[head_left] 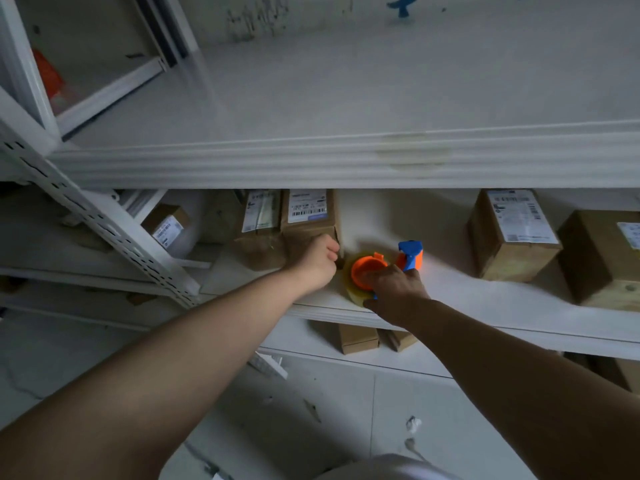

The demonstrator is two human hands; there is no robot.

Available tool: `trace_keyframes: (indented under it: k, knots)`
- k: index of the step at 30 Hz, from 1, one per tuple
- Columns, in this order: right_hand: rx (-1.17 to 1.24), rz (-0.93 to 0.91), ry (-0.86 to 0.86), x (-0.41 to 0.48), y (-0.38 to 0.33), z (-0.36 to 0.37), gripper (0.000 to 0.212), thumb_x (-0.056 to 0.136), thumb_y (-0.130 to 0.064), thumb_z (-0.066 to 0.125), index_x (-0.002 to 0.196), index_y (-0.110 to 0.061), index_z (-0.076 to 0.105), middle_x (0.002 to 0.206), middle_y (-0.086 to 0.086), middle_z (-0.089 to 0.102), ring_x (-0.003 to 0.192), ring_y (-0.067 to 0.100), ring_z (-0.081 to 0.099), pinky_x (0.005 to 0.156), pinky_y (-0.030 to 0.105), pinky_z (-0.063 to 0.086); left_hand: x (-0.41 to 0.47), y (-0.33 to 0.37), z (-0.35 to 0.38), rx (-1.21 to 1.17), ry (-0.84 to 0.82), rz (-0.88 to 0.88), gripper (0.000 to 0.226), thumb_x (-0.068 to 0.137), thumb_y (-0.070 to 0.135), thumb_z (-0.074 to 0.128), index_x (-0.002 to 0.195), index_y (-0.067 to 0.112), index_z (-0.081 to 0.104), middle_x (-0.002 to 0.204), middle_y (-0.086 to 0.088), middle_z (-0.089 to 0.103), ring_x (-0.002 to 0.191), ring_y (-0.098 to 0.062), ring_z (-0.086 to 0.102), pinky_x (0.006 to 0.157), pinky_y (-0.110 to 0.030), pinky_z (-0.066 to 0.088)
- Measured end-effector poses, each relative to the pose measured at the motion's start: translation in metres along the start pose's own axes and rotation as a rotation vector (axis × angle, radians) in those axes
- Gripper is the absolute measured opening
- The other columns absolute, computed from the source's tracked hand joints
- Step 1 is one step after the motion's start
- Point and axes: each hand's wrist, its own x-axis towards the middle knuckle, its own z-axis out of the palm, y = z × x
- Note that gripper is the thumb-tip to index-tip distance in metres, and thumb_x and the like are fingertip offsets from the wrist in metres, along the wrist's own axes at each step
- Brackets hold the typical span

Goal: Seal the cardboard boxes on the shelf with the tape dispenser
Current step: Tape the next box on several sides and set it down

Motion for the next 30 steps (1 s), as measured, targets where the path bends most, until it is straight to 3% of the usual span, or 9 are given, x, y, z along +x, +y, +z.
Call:
trace_keyframes:
  k: [7, 14, 16, 18, 19, 20, 23, 27, 30]
  knots:
    - [-0.025, 0.075, 0.071, 0.001, 0.009, 0.0, 0.035, 0.092, -0.048, 0.051, 0.126, -0.04, 0.056, 0.123, 0.002, 0.054, 0.113, 0.028, 0.045, 0.096, 0.036, 0.034, 0.014, 0.005, 0.002, -0.06, -0.067, 0.05, 0.032, 0.089, -0.013, 0.042, 0.113, 0.0, 0.058, 0.081, 0.003, 0.053, 0.093, -0.018, 0.052, 0.088, -0.025, 0.042]
    - [-0.045, 0.222, 0.01, -0.023, 0.064, -0.029, 0.038, 0.096, -0.043, 0.049, 0.134, -0.039, 0.05, 0.134, 0.006, 0.047, 0.119, 0.028, 0.044, 0.101, 0.035, 0.032, 0.017, 0.031, 0.022, 0.025, -0.176, 0.109, 0.027, 0.088, -0.005, 0.05, 0.098, 0.018, 0.059, 0.102, -0.006, 0.063, 0.102, -0.024, 0.06, 0.094, -0.036, 0.05]
    - [0.011, 0.195, 0.007, -0.032, 0.082, -0.031, 0.041, 0.098, -0.037, 0.048, 0.138, -0.029, 0.048, 0.135, 0.011, 0.046, 0.11, 0.02, 0.048, 0.097, 0.021, 0.036, 0.016, 0.043, 0.03, 0.04, -0.18, 0.124, 0.026, 0.088, -0.004, 0.051, 0.101, 0.016, 0.061, 0.105, -0.008, 0.065, 0.102, -0.025, 0.061, 0.092, -0.036, 0.052]
    - [0.007, 0.099, 0.036, -0.036, 0.096, -0.033, 0.045, 0.099, -0.022, 0.048, 0.141, -0.006, 0.044, 0.137, 0.023, 0.045, 0.092, 0.002, 0.048, 0.076, -0.003, 0.031, 0.014, 0.055, 0.038, 0.062, -0.176, 0.128, 0.025, 0.087, -0.002, 0.053, 0.097, 0.02, 0.06, 0.103, -0.005, 0.066, 0.1, -0.024, 0.062, 0.09, -0.035, 0.053]
    - [-0.002, 0.076, 0.068, -0.037, 0.102, -0.033, 0.045, 0.099, -0.019, 0.047, 0.14, 0.0, 0.042, 0.138, 0.025, 0.045, 0.093, 0.003, 0.05, 0.071, -0.007, 0.029, 0.014, 0.06, 0.042, 0.072, -0.173, 0.128, 0.025, 0.087, 0.0, 0.053, 0.094, 0.023, 0.059, 0.103, -0.004, 0.066, 0.1, -0.023, 0.062, 0.09, -0.035, 0.053]
    - [-0.029, 0.07, 0.057, -0.04, 0.108, -0.034, 0.044, 0.1, -0.021, 0.046, 0.14, -0.003, 0.044, 0.138, 0.023, 0.045, 0.103, 0.013, 0.051, 0.076, -0.005, 0.029, 0.013, 0.065, 0.045, 0.083, -0.168, 0.128, 0.025, 0.087, 0.0, 0.053, 0.093, 0.024, 0.058, 0.103, -0.004, 0.066, 0.1, -0.023, 0.063, 0.089, -0.034, 0.053]
    - [-0.036, 0.193, 0.026, -0.05, 0.116, -0.042, 0.039, 0.099, -0.035, 0.046, 0.138, -0.03, 0.047, 0.136, 0.007, 0.047, 0.124, 0.027, 0.042, 0.099, 0.029, 0.033, 0.011, 0.078, 0.052, 0.118, -0.17, 0.127, 0.024, 0.087, 0.003, 0.054, 0.098, 0.023, 0.06, 0.103, 0.0, 0.066, 0.097, -0.02, 0.062, 0.083, -0.028, 0.051]
    - [-0.047, 0.243, -0.009, -0.044, 0.113, -0.053, 0.036, 0.097, -0.031, 0.05, 0.134, -0.03, 0.051, 0.137, 0.003, 0.05, 0.126, 0.025, 0.044, 0.102, 0.034, 0.035, 0.008, 0.084, 0.052, 0.138, -0.157, 0.128, 0.026, 0.088, 0.004, 0.054, 0.109, 0.016, 0.062, 0.104, 0.0, 0.065, 0.097, -0.018, 0.061, 0.087, -0.026, 0.05]
    - [-0.067, 0.155, 0.065, -0.028, 0.094, -0.056, 0.027, 0.092, -0.034, 0.053, 0.115, -0.024, 0.062, 0.123, 0.003, 0.06, 0.116, 0.025, 0.054, 0.09, 0.032, 0.041, 0.006, 0.075, 0.045, 0.127, -0.12, 0.127, 0.024, 0.087, 0.001, 0.053, 0.107, 0.012, 0.063, 0.107, -0.007, 0.066, 0.101, -0.024, 0.062, 0.091, -0.031, 0.05]
